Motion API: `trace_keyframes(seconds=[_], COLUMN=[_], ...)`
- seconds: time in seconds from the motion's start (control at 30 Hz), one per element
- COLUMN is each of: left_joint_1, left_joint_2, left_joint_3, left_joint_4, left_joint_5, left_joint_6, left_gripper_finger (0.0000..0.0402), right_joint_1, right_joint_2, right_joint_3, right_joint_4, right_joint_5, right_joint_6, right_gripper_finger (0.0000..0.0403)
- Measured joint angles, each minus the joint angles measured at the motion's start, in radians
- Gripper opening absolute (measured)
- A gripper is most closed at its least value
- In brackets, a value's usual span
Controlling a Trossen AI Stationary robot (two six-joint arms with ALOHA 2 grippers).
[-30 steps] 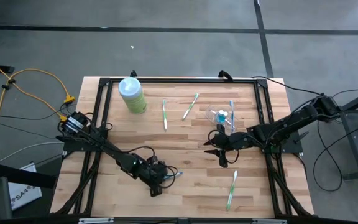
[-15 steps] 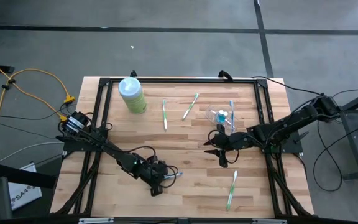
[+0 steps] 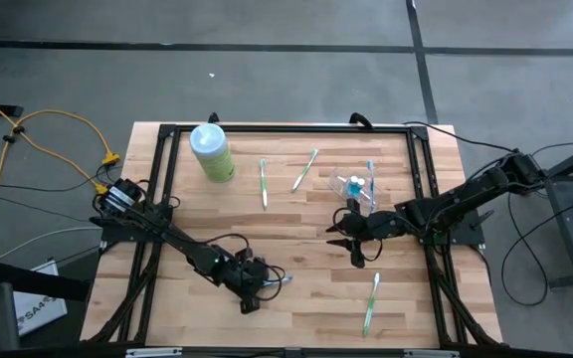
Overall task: Pick & Place toothbrushing station
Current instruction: Put the right blue toothbrush into the right of the transparent organizer
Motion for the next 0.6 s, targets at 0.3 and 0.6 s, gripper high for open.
trace_keyframes(seconds=[0.3,0.6], left_joint_1=[0.003,0.000], left_joint_2=[-0.001,0.003], left_joint_3=[0.041,0.141], left_joint_4=[0.001,-0.160], left_joint_5=[-0.001,-0.132], left_joint_6=[0.128,0.312], left_gripper_finger=[0.0004,0.0003], right_joint_1=[0.000,0.000], right_joint_2=[0.000,0.000], right_joint_3=[0.000,0.000], right_joint_4=[0.000,0.000], right_joint_5=[-0.005,-0.007], right_joint_6=[0.000,0.004], right_gripper_finger=[0.0140,0.0140])
